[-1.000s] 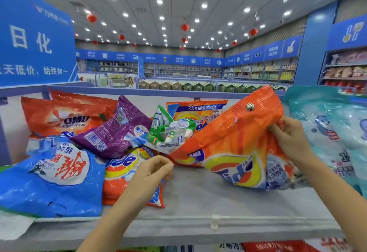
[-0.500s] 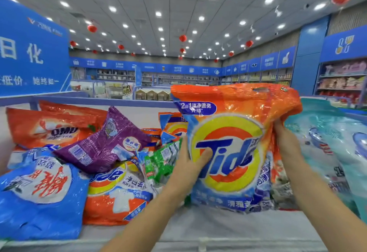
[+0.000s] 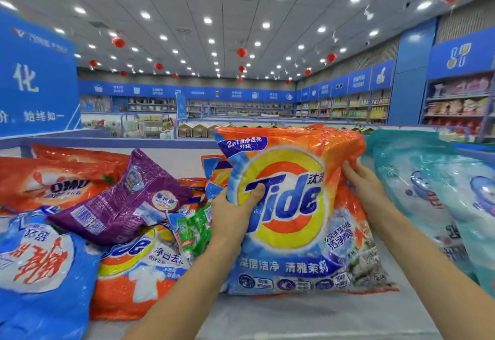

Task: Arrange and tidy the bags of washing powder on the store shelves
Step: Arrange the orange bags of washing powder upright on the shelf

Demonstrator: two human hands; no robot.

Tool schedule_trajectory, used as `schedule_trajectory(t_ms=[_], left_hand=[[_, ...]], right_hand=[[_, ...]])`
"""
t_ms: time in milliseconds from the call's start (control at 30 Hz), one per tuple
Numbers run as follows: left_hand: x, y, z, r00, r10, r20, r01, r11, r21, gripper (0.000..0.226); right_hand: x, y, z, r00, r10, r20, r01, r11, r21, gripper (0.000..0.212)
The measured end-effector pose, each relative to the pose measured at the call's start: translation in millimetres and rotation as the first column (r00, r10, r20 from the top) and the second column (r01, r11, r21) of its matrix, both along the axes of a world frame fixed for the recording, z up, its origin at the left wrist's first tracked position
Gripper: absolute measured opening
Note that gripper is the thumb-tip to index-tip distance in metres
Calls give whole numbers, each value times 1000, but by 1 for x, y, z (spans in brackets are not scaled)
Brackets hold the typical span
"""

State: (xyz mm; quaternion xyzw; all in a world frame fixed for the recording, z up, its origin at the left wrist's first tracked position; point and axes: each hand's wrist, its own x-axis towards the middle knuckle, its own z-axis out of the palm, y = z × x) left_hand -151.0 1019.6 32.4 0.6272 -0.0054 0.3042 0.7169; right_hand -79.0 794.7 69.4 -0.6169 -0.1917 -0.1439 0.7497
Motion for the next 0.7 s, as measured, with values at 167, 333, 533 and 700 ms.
schedule_trajectory(t_ms=[167, 333, 533, 700], left_hand=[[-4, 7, 8, 1000, 26, -13, -27, 993, -112, 22], [-11, 32, 36, 994, 109, -15, -110, 964, -243, 34], [-26, 77, 76, 965, 247, 93, -216, 942, -256, 32], [-30, 114, 78, 936, 342, 77, -302, 899, -317, 35]], right_hand=[[0, -7, -21, 980, 158, -120, -158, 987, 16, 39], [4, -7, -51, 980, -116, -163, 76, 969, -234, 20], [-21, 47, -75, 983, 147, 108, -21, 679, -733, 19], [-37, 117, -97, 775, 519, 361, 337, 145, -930, 97]])
